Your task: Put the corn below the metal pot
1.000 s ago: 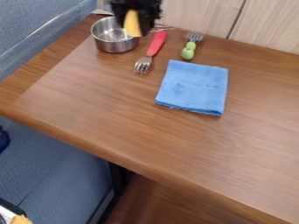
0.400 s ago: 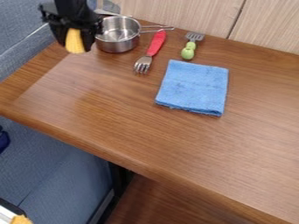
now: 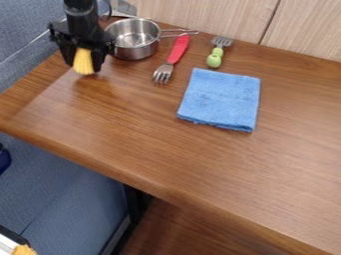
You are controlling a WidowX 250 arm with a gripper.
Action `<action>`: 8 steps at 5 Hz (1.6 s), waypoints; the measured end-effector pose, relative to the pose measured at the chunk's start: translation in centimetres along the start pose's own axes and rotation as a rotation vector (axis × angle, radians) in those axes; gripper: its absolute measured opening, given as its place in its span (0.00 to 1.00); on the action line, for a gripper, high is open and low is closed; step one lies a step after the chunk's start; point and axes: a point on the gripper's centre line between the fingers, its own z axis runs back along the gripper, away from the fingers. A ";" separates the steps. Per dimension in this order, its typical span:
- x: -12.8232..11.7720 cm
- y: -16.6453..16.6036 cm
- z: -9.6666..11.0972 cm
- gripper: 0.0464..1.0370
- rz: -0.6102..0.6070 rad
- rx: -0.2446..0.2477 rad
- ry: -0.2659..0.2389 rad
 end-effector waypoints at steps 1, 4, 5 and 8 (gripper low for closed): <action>0.7 0.0 -0.3 0.64 0.010 -0.001 0.005; 0.3 -1.1 -0.2 0.96 0.078 -0.070 0.017; -0.1 -1.3 0.0 0.96 0.057 -0.078 0.025; 2.5 -2.2 8.0 0.96 0.014 -0.028 -0.075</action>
